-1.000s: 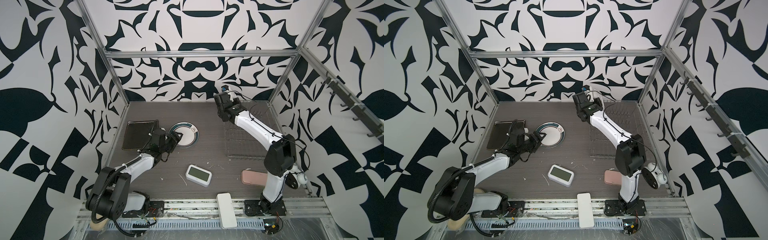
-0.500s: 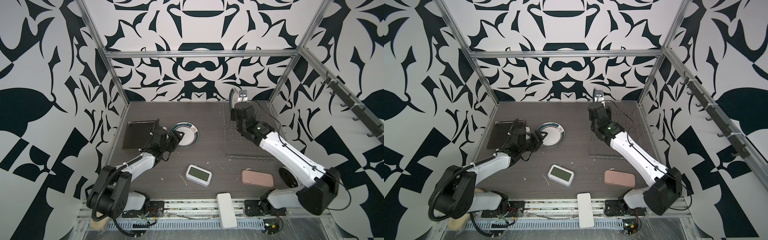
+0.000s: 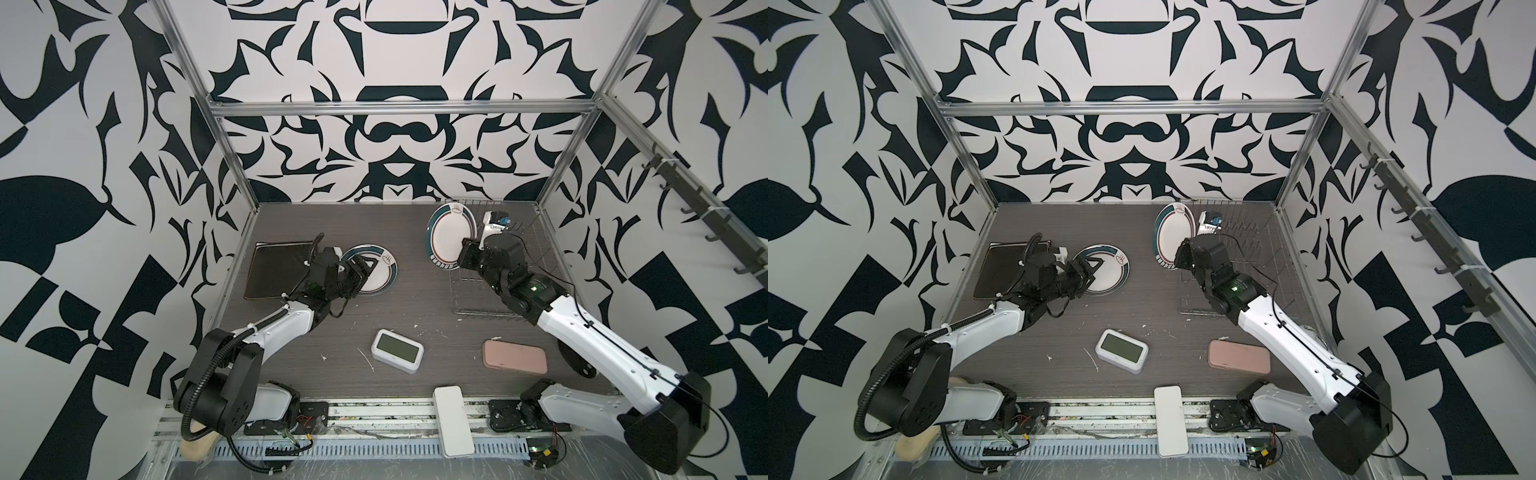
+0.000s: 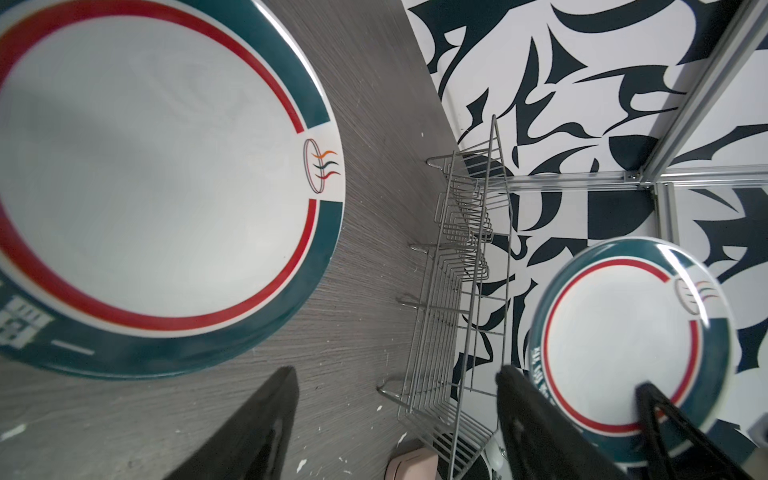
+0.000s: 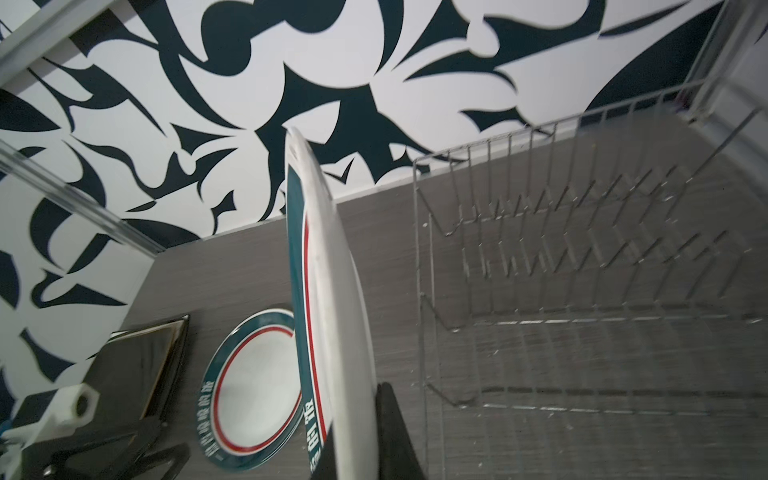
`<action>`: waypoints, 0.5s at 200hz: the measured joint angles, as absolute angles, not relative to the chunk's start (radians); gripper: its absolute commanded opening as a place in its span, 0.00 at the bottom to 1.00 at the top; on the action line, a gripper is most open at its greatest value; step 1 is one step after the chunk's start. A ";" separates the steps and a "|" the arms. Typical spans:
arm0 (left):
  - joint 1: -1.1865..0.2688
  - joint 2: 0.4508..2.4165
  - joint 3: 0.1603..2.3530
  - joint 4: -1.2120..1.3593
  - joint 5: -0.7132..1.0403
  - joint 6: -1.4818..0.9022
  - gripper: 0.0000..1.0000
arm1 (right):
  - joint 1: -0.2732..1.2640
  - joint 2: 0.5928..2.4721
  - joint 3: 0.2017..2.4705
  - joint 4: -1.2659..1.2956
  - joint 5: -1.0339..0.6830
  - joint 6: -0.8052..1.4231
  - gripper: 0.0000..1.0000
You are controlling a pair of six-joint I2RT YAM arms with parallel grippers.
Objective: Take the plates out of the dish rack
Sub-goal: 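Lift the white plate out of the rack toward the left gripper, then grip the plate's rim nearest the left gripper while the right holds it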
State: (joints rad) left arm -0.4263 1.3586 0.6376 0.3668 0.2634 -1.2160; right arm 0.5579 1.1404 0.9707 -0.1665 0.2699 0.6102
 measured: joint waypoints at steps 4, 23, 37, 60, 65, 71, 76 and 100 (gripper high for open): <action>-0.427 1.357 0.638 0.368 0.264 -1.217 0.80 | 0.558 1.142 0.962 -0.163 0.251 0.627 0.00; -0.427 1.356 0.638 0.381 0.270 -1.232 0.80 | 0.558 1.164 0.931 -0.134 0.164 0.687 0.00; -0.427 1.356 0.638 0.390 0.276 -1.242 0.80 | 0.558 1.193 0.919 -0.102 0.102 0.728 0.00; -0.427 1.356 0.638 0.400 0.282 -1.251 0.80 | 0.558 1.241 0.894 -0.039 0.009 0.793 0.00; -0.427 1.356 0.638 0.401 0.282 -1.252 0.80 | 0.558 1.251 0.888 -0.023 -0.009 0.809 0.00; -0.427 1.356 0.638 0.402 0.284 -1.254 0.80 | 0.558 1.262 0.879 -0.001 -0.032 0.827 0.00; -0.427 1.356 0.638 0.403 0.285 -1.254 0.80 | 0.558 1.272 0.871 0.015 -0.050 0.842 0.00; -0.427 1.356 0.638 0.408 0.288 -1.259 0.79 | 0.558 1.312 0.855 0.062 -0.114 0.896 0.00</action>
State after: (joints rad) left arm -0.4271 1.3563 0.6376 0.4076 0.2878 -1.2587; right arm 0.5579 1.3125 0.8551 0.0616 -0.1139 0.8963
